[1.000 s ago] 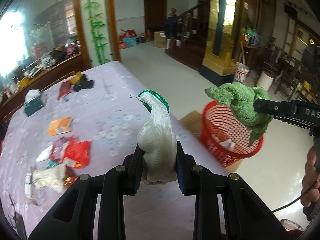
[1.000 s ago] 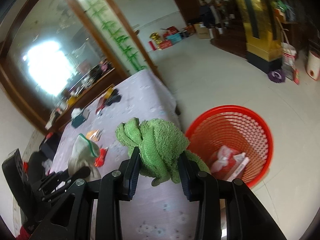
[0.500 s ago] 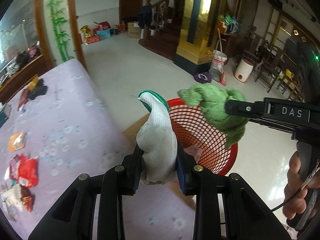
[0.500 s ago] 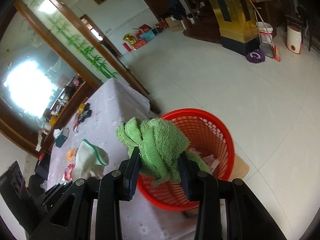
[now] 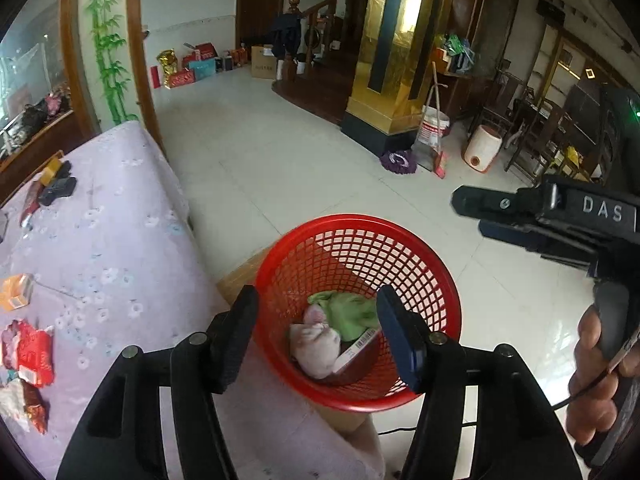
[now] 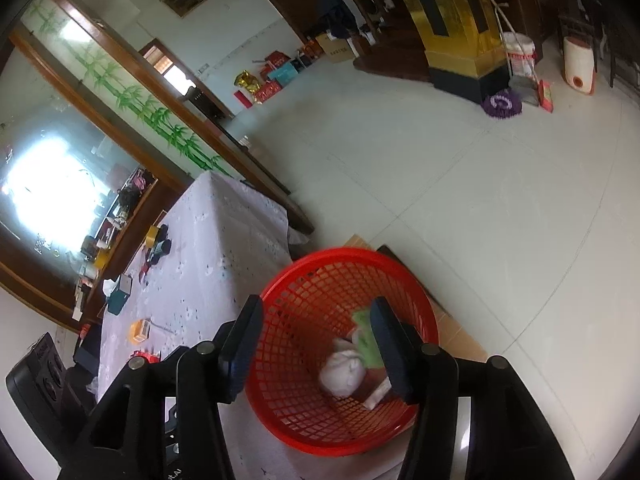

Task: Collect trash
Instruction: 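Open both grippers over the basket to drop the towel and glove, then return both tools to the table and grasp the clear plastic bag with the right gripper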

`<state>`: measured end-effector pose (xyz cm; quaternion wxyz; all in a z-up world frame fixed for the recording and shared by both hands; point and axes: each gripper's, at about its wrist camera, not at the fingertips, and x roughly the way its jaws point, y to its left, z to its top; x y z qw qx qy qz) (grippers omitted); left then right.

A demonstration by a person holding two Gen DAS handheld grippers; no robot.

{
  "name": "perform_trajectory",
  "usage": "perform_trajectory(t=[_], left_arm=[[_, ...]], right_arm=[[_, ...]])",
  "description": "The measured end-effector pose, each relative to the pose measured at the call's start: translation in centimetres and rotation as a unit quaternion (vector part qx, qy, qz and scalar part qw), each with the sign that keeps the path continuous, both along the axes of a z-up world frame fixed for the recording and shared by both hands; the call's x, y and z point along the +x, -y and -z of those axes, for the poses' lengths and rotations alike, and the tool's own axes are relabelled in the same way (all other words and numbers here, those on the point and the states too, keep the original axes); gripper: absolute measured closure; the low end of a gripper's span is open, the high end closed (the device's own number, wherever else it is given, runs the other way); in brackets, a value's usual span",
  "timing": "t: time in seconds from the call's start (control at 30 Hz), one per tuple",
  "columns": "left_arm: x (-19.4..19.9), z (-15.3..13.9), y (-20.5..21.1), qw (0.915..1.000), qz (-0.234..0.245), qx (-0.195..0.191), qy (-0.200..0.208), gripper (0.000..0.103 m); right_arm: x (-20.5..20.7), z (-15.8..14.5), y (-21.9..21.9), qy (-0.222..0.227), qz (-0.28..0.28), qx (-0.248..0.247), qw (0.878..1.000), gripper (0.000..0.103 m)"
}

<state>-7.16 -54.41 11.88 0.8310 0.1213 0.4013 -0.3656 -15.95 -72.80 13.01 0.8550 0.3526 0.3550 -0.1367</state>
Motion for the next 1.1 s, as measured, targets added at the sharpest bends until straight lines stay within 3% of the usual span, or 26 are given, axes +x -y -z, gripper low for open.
perform_trajectory(t=[0.23, 0.63, 0.9, 1.1], left_arm=[[0.0, -1.4, -4.9, 0.9988, -0.048, -0.006, 0.011, 0.043], [0.3, -2.4, -18.1, 0.9886, -0.150, -0.007, 0.017, 0.043], [1.0, -2.3, -28.6, 0.9726, -0.232, -0.002, 0.013, 0.043], [1.5, -2.0, -37.6, 0.9517, -0.307, 0.001, 0.011, 0.043]], right_arm=[[0.3, -2.1, -3.3, 0.011, -0.039, -0.037, 0.999, 0.043], [3.1, -4.1, -15.4, 0.028, -0.175, -0.065, 0.982, 0.043], [5.2, -3.9, -24.9, 0.030, -0.291, -0.068, 0.954, 0.043], [7.5, -3.3, -31.3, 0.019, -0.376, -0.085, 0.923, 0.043]])
